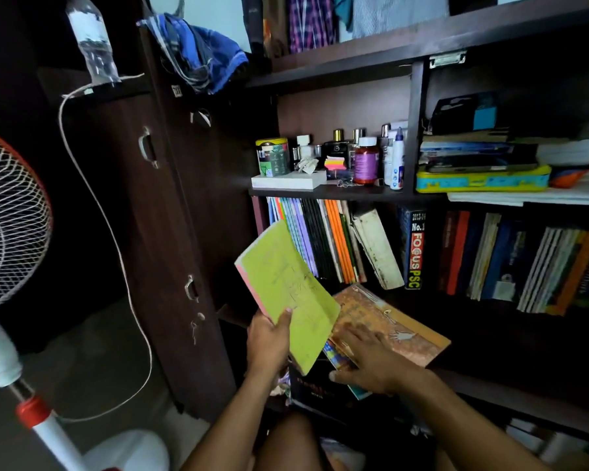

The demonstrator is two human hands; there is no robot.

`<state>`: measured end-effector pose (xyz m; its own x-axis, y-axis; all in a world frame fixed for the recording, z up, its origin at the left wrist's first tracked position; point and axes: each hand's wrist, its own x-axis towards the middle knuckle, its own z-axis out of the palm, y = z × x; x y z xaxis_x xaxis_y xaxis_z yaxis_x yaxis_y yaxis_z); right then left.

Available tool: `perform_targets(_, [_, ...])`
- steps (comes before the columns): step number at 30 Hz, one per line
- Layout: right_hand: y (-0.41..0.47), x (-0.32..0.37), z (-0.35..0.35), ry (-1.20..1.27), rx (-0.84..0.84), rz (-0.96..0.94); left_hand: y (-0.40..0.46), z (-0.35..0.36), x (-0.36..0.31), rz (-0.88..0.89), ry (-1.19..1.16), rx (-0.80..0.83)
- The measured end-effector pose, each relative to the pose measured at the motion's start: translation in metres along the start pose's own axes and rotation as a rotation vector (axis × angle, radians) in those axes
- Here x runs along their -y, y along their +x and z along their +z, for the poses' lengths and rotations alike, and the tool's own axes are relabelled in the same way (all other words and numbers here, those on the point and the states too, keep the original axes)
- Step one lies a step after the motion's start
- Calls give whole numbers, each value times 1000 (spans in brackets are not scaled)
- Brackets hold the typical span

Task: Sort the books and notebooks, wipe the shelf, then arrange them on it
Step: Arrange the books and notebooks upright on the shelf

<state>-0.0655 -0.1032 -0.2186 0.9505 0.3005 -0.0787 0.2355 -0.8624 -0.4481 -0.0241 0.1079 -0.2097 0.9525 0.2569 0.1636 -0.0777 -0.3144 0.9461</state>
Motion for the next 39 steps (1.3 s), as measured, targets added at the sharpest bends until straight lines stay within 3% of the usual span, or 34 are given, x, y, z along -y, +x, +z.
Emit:
perform_targets(3, [-5, -19, -19, 362, -293, 47, -2, 10, -4, -34, -231, 110])
perform_targets(5, [-9, -43, -39, 353, -510, 195, -13, 26, -22, -149, -511, 220])
perform_targets(6, [-13, -56, -47, 351, -535, 278, -19, 34, -32, -215, -573, 268])
perform_targets(10, [-33, -86, -54, 353, -420, 467, -49, 63, -51, -336, -397, 544])
perform_targets(13, [-47, -95, -47, 213, -258, 492, -65, 79, -58, -240, -133, 722])
perform_targets(15, [-54, -103, -44, 60, -255, 513, -63, 87, -57, -82, 144, 699])
perform_targets(17, [-60, -108, -46, -16, -276, 555, -50, 87, -45, 85, 510, 575])
perform_targets(20, [-66, -114, -54, -111, -272, 639, -32, 78, -26, 141, 782, 430])
perform_targets(25, [-73, -112, -60, -364, -318, 637, -33, 77, -28, 136, 919, 428])
perform_targets(28, [-59, -85, -61, -315, -358, 318, -29, 81, -27, 105, 861, 416])
perform_targets(30, [-50, -64, -54, -178, -249, 157, -23, 78, -28, 97, 822, 411])
perform_targets(33, [-42, -54, -38, -179, -79, 179, -13, 72, -33, 96, 879, 353])
perform_targets(39, [-39, -56, -43, -306, -64, 241, 3, 75, -40, -110, 737, 287])
